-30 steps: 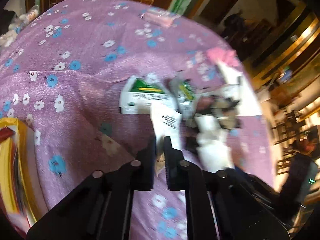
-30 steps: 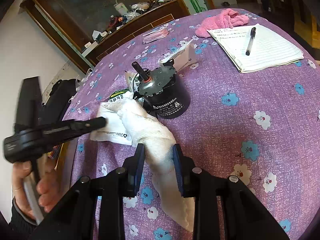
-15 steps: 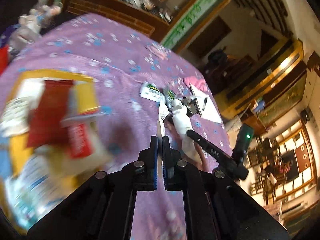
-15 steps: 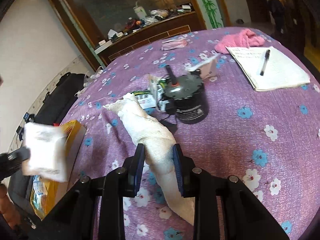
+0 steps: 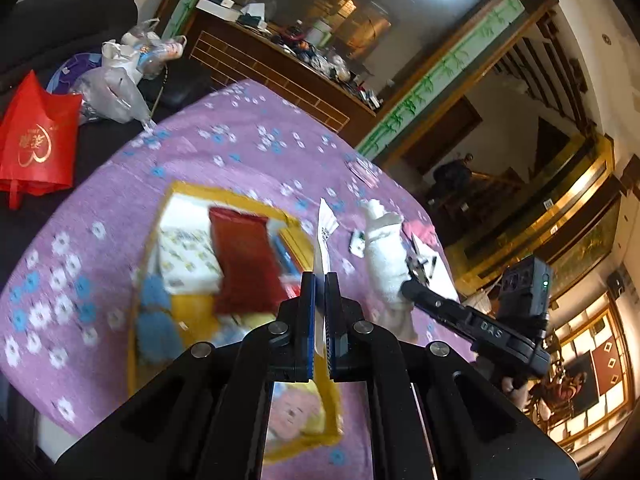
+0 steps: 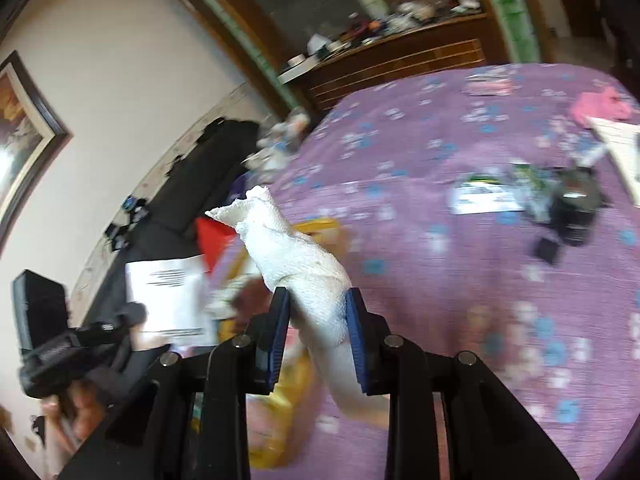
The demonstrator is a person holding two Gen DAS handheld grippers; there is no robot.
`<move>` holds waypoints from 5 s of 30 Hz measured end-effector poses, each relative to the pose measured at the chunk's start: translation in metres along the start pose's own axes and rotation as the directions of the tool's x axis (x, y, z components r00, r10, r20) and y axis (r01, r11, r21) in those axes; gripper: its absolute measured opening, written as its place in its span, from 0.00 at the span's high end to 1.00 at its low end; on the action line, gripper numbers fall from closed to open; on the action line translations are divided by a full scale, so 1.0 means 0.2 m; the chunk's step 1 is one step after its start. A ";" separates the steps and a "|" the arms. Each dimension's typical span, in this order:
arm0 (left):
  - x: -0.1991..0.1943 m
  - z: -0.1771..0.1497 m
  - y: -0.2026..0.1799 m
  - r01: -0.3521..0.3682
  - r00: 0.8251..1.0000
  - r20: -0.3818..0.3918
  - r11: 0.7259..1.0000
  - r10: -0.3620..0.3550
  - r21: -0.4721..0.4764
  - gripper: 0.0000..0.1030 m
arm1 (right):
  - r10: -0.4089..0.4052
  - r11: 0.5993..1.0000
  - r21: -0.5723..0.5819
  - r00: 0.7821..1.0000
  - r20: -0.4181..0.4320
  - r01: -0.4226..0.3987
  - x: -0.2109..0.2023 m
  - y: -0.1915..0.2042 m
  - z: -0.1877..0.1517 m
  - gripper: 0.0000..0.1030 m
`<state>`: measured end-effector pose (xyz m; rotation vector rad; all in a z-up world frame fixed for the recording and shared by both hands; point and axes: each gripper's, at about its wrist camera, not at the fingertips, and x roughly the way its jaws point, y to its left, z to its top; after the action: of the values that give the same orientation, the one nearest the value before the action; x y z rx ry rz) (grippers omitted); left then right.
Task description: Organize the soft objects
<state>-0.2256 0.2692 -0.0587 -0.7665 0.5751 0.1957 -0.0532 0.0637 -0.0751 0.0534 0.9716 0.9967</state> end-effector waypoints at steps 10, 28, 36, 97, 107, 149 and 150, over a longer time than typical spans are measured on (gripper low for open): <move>0.26 0.12 0.32 -0.025 0.993 -0.114 0.996 0.015 -0.083 0.97 | -0.081 0.997 -0.006 0.992 -0.100 0.081 0.45 0.22 0.10 0.73; 0.40 0.10 0.32 -0.195 0.974 -0.106 0.979 0.201 0.067 0.51 | -0.048 0.999 -0.016 0.996 -0.080 0.047 0.61 0.24 0.12 0.40; 0.25 -0.02 0.09 -0.190 0.979 -0.046 0.972 0.197 0.137 0.50 | 0.026 0.998 -0.065 0.999 0.023 -0.024 0.27 0.17 0.05 0.40; 1.83 0.13 -0.58 -0.212 0.868 -0.430 0.969 0.247 0.128 0.80 | -0.197 0.964 0.204 0.972 0.124 0.170 -0.21 -0.93 0.03 0.24; 1.34 0.06 -0.52 -0.084 0.919 -0.381 0.994 0.102 0.063 0.92 | -0.204 0.968 0.173 0.971 0.122 0.182 -0.19 -0.91 0.01 0.24; 0.71 -0.61 -0.47 0.110 0.912 -0.400 0.993 -0.085 0.041 0.97 | -0.397 0.903 -0.150 0.915 0.068 0.402 -0.02 -0.31 0.22 0.99; 0.70 -0.65 -0.48 0.120 0.906 -0.412 0.992 -0.092 0.042 0.97 | -0.380 0.911 -0.145 0.922 0.068 0.386 -0.08 -0.30 0.16 0.99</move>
<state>-0.1277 0.1043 -0.1531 -0.7757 0.9308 -0.0909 0.0077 0.0286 -0.0720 -0.2418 0.8248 0.7004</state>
